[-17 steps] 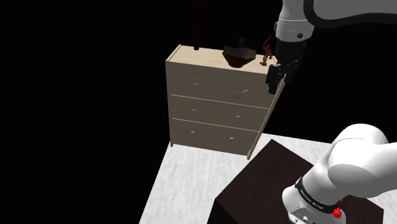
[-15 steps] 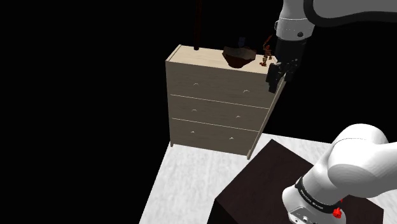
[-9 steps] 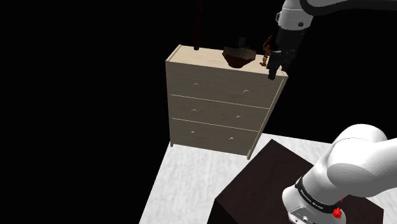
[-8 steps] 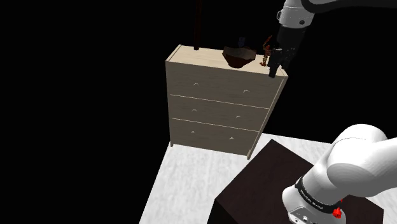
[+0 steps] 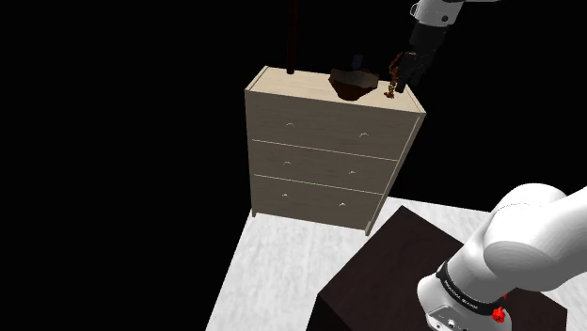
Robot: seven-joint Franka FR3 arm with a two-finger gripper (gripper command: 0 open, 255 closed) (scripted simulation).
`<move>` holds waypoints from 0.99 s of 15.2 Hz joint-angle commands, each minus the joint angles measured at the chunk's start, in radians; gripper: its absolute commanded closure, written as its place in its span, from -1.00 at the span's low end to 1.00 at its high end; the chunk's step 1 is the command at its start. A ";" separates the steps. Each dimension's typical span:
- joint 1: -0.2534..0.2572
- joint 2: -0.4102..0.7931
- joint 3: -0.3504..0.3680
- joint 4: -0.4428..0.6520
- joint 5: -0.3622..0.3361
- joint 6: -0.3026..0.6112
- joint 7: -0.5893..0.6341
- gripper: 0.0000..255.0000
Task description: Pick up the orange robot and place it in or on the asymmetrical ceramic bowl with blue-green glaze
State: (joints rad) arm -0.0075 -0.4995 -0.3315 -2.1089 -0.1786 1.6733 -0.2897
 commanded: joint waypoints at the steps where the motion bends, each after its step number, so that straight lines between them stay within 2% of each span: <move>1: 0.003 0.055 -0.053 0.056 0.017 0.020 -0.069 -1.00; 6: 0.019 0.224 -0.177 0.233 0.113 0.042 -0.237 -1.00; 11: 0.010 0.442 -0.299 0.458 0.286 0.015 -0.429 -1.00; 15: 0.007 0.443 -0.295 0.419 0.289 0.055 -0.433 -1.00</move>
State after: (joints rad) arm -0.0007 -0.0568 -0.6267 -1.6775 0.1084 1.7147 -0.7202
